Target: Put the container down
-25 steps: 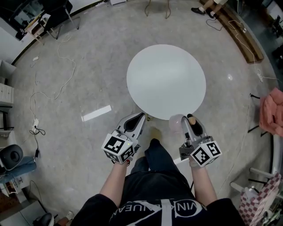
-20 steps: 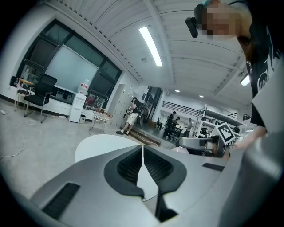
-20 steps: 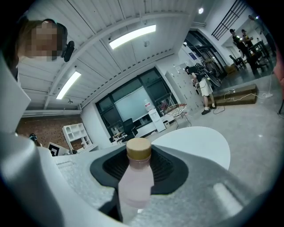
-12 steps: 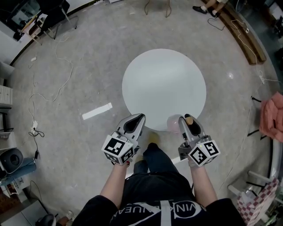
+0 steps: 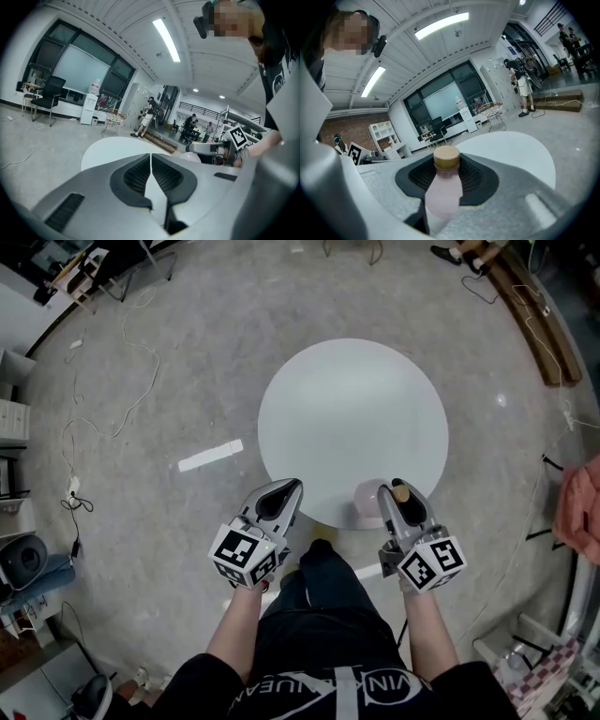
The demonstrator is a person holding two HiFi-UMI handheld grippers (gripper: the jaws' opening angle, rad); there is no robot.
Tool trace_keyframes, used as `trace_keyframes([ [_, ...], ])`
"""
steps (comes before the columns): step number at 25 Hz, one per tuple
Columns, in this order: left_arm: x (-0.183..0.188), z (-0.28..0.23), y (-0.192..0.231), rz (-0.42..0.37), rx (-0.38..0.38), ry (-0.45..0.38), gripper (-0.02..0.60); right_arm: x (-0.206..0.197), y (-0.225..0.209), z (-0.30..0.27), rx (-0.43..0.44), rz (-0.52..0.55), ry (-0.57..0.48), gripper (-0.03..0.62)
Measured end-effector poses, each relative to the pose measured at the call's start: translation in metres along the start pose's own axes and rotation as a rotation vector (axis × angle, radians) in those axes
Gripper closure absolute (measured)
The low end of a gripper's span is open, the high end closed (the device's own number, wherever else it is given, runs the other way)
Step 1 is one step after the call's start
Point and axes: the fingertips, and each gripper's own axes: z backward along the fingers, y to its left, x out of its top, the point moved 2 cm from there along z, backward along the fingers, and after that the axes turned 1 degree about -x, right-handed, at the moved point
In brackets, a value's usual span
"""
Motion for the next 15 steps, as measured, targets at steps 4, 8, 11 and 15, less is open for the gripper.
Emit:
trace_keyframes([
  [4,-0.006,-0.01,0.003,0.009,0.012,0.01,0.566,-0.003,-0.012,-0.011,0.005,-0.012,0.009,0.459],
  [8,-0.009,-0.02,0.0,0.021,0.017,0.008,0.566,-0.008,-0.019,-0.018,0.025,-0.01,0.034,0.459],
  [11,-0.008,-0.025,-0.004,0.025,0.018,-0.002,0.566,-0.009,-0.024,-0.022,0.044,-0.001,0.045,0.459],
  [15,-0.016,-0.026,-0.004,0.034,0.018,0.009,0.566,-0.012,-0.026,-0.029,0.055,-0.009,0.051,0.459],
])
